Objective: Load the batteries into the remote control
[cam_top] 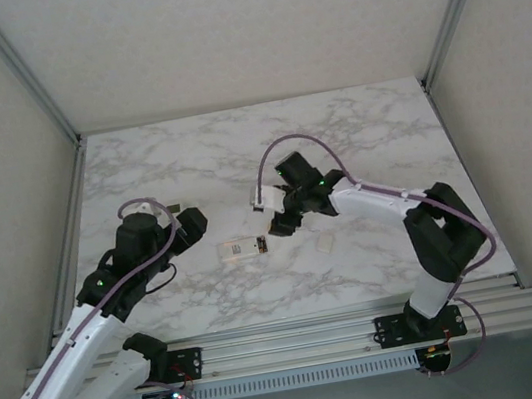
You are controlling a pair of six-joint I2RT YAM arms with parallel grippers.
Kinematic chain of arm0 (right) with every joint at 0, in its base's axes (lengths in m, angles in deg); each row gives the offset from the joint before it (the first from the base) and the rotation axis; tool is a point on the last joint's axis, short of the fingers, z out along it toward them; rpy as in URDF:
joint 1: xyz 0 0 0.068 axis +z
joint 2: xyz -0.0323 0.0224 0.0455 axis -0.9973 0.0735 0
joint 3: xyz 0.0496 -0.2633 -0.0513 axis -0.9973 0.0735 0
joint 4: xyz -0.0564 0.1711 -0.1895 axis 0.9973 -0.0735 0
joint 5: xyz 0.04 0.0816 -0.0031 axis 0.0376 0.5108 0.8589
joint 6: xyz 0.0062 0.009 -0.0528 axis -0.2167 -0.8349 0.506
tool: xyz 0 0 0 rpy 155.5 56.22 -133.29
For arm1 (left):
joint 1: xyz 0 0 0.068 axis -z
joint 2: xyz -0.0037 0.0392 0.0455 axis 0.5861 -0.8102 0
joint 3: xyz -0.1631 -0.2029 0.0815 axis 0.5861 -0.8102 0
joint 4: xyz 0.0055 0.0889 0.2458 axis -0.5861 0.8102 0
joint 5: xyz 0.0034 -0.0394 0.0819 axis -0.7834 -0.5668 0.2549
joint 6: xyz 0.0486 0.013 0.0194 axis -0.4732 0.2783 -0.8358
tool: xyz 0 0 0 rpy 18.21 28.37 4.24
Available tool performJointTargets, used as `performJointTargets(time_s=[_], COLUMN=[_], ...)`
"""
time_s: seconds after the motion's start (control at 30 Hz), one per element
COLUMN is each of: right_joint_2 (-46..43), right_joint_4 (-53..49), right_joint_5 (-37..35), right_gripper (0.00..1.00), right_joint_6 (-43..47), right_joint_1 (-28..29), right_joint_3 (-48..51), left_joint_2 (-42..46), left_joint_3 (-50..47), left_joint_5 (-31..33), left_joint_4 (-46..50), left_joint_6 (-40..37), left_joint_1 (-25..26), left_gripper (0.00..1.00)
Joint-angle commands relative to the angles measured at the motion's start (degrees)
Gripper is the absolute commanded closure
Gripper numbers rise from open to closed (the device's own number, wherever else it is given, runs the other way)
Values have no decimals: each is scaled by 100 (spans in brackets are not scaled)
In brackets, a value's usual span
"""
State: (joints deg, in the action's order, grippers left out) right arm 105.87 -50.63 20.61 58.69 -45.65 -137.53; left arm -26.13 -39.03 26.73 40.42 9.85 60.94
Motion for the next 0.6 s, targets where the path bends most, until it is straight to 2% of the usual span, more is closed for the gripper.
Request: performJointTargets(time_s=[0.0,0.03,0.07,0.13,0.17,0.23,0.3,0.37,0.47,0.57], right_joint_2=[-278,-315,-350,-467,-657,-1304,-1931,-2080,-1804,-1504], right_joint_4=[-1002,-1224,-1538,-2100,-1994,-1342,-894,-1195,-1973,-2227], right_joint_5=[-1301,-1626,-1738,-839,-547,-561,-895,-1087,-1123,-1096], right_gripper=[32,31,30,30,30,25,11,9,10,11], right_joint_6=[-1178,-2117,-3521,-5743,-6707,-8118,-9445,-9835,-9848,-9779], right_joint_1=[-57,-146,-360,-875,-988,-982,-978,-982,-956,-770], right_joint_3=[-200,-387,-610,-699,-401,431,1208,1363,1243,1220], left_joint_2=[-33,-39,-51,-100,-128,-188,-228,-229,-186,-156], left_joint_3=[-14,-14,-18,-29,-32,-19,-22,-23,-64,-116], left_joint_5=[-92,-108,-111,-93,-89,-114,-179,-223,-261,-225], left_joint_4=[-185,-225,-256,-335,-374,-412,-439,-448,-482,-470], left_joint_6=[-91,-102,-100,-116,-132,-143,-183,-212,-273,-303], left_joint_1=[-3,-1,-7,-3,-7,-1,-8,-12,-7,-3], left_gripper=[0,1,0,0,0,0,0,0,0,1])
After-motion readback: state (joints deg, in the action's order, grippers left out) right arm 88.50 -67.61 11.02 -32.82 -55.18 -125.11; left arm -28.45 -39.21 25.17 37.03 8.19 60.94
